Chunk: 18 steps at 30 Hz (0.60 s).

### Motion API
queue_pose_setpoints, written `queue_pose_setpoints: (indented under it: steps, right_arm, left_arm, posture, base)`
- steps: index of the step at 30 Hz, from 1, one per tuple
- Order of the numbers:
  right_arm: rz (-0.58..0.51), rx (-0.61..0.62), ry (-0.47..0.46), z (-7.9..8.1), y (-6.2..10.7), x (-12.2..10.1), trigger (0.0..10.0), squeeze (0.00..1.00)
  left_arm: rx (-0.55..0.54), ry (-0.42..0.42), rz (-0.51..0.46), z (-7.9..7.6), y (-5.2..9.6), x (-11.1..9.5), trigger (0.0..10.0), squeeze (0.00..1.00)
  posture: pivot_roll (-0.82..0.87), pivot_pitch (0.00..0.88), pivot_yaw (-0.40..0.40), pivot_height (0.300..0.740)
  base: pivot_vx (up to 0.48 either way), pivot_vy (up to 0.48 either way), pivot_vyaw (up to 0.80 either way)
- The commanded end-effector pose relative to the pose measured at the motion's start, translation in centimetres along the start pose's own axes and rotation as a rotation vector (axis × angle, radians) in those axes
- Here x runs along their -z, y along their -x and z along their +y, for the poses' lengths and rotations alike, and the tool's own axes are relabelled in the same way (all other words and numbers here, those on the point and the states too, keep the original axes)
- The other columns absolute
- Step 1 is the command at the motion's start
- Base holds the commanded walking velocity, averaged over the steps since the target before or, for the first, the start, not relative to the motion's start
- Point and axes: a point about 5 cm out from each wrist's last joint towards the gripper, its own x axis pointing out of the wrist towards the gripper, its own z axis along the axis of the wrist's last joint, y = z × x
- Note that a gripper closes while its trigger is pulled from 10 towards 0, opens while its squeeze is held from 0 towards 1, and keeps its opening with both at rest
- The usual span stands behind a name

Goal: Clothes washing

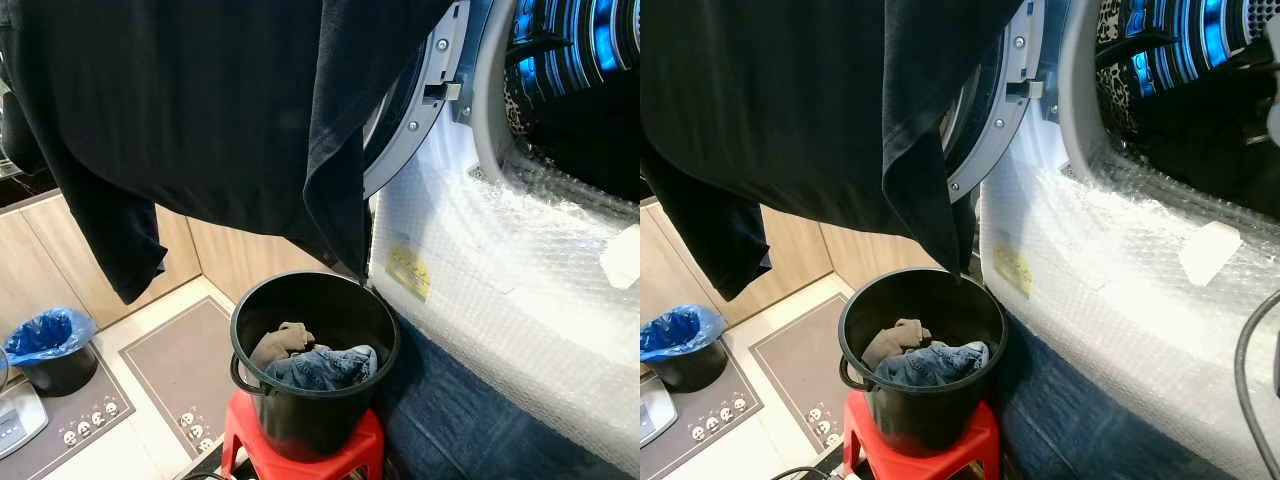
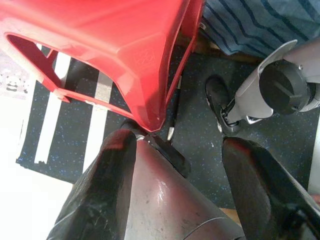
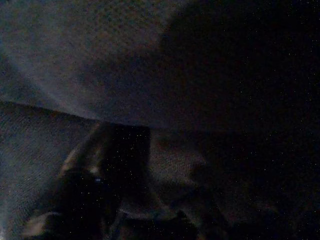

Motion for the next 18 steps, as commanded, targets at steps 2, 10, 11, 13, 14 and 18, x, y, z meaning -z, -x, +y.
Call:
queue_pose_setpoints:
  steps: [2,10,11,13,14,18]
  right_arm:
    - [-0.020,0.022,-0.053,-1.3,1.8,-0.5,10.0,1.00]
    - [-0.112,-0.046,-0.004,-0.8,4.9,-0.2,10.0,1.00]
    - [-0.112,-0.045,-0.005,-0.7,5.0,-0.2,10.0,1.00]
    - [-0.112,-0.044,-0.006,-0.6,5.2,-0.1,10.0,1.00]
    - [-0.112,-0.042,-0.008,-0.6,5.4,0.0,10.0,1.00]
    - [-0.112,-0.057,0.015,-0.5,6.4,0.6,10.0,1.00]
  left_arm:
    - [0.034,-0.005,0.081,-0.9,0.1,1.7,10.0,0.00]
    - [0.034,-0.026,0.072,-0.5,0.0,0.8,10.0,0.00]
    - [0.034,-0.026,0.072,-0.5,0.0,0.8,10.0,0.00]
    - [0.034,-0.026,0.072,-0.5,-0.1,0.8,10.0,0.00]
    - [0.034,-0.026,0.072,-0.5,-0.1,0.8,10.0,0.00]
    - [0.032,-0.028,0.071,-0.3,-0.1,0.6,10.0,0.00]
  posture:
    - [-0.14,0.000,-0.016,0.740]
    - [-0.16,0.000,0.001,0.740]
    - [-0.16,0.000,0.001,0.740]
    - [-0.16,0.000,0.001,0.740]
    - [-0.16,0.000,0.001,0.740]
    - [-0.18,0.000,0.024,0.740]
  base:
    - [0.000,0.000,0.00]
    - [0.000,0.000,0.00]
    - [0.000,0.000,0.00]
    - [0.000,0.000,0.00]
    - [0.000,0.000,0.00]
    - [0.000,0.000,0.00]
